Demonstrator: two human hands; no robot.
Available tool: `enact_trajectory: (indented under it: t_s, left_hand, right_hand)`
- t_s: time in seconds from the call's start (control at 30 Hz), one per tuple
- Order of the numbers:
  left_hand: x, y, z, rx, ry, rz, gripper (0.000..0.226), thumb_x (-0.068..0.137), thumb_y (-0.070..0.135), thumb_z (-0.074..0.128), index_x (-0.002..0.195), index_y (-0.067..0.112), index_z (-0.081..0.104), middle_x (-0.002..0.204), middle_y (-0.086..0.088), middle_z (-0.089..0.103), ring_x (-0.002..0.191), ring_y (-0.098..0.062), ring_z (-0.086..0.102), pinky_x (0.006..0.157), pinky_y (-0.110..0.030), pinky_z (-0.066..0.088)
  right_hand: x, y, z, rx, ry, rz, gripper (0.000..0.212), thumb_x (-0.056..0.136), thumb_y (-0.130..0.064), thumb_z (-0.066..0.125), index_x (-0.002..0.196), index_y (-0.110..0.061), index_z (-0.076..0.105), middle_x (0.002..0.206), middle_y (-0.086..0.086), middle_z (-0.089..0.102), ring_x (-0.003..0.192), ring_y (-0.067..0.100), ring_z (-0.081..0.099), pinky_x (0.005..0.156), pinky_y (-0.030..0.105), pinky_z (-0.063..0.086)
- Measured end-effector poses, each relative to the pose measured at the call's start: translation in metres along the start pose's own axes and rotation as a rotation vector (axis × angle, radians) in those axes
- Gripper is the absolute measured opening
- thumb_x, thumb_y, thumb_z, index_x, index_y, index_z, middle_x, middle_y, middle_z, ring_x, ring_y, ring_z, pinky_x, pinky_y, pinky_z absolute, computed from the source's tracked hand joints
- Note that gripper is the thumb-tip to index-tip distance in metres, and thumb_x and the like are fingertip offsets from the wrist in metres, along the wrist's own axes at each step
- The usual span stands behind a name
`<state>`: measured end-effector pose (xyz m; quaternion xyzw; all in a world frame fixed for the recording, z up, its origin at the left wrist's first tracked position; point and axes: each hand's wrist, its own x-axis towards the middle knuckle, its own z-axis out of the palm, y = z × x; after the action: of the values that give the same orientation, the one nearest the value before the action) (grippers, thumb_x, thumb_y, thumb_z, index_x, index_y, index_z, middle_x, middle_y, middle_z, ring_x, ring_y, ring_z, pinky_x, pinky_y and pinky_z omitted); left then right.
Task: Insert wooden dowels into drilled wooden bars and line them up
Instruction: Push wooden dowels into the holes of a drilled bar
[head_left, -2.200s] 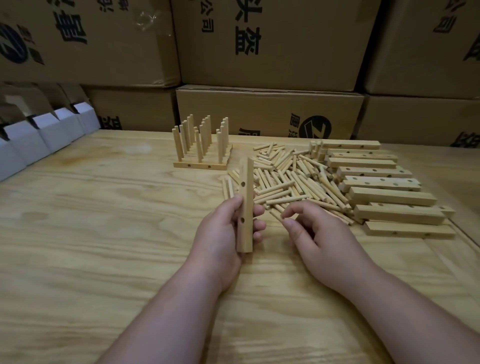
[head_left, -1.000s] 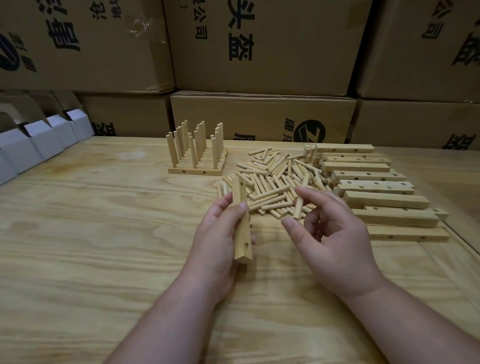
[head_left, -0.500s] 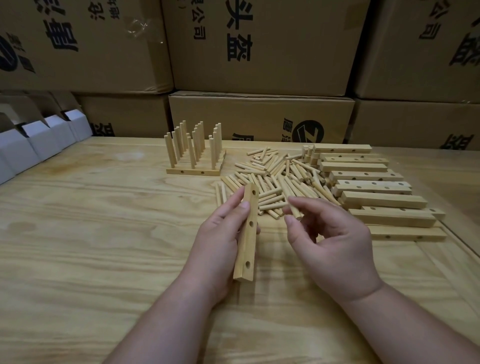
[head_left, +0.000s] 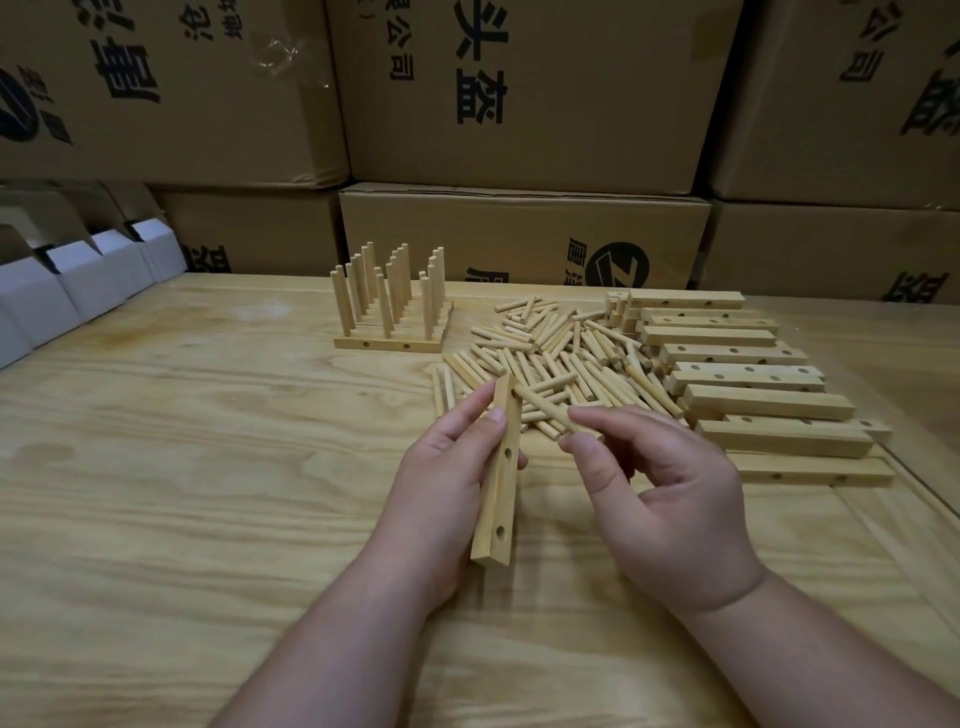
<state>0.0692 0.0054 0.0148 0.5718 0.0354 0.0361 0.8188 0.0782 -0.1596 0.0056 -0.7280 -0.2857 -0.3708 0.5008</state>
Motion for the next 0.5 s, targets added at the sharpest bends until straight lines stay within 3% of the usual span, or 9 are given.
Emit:
enact_trajectory:
  t_s: [0.13, 0.3, 0.5]
  left_hand:
    - [-0.0001, -0.0001, -0.0004, 0.01, 0.0, -0.011, 0.03, 0.098, 0.026, 0.063, 0.125, 0.037, 0.069, 0.079, -0.004, 0.074, 0.069, -0.011, 0.068, 0.049, -0.024, 0.052]
    - [-0.0012, 0.0023, -0.0012, 0.016, -0.019, -0.057, 0.023, 0.097, 0.027, 0.065, 0.112, 0.042, 0.074, 0.073, -0.005, 0.073, 0.052, -0.008, 0.062, 0.044, -0.022, 0.048]
    - [-0.0018, 0.0021, -0.004, 0.104, -0.079, -0.058, 0.024, 0.092, 0.026, 0.07, 0.108, 0.042, 0.078, 0.072, 0.001, 0.071, 0.054, -0.009, 0.059, 0.048, -0.024, 0.05]
  right_hand:
    - [0.0006, -0.003, 0.0001, 0.021, 0.005, 0.05, 0.018, 0.092, -0.026, 0.064, 0.107, -0.019, 0.072, 0.091, -0.006, 0.074, 0.085, 0.009, 0.071, 0.071, 0.02, 0.054]
    - [0.0014, -0.0006, 0.0006, 0.068, 0.061, 0.192, 0.019, 0.096, -0.034, 0.059, 0.107, -0.026, 0.072, 0.08, -0.01, 0.072, 0.067, 0.008, 0.066, 0.063, 0.019, 0.051]
    - [0.0056, 0.0016, -0.0032, 0.05, 0.107, 0.281, 0.015, 0.096, -0.037, 0.058, 0.094, -0.031, 0.071, 0.074, -0.006, 0.069, 0.061, 0.013, 0.062, 0.058, 0.021, 0.05]
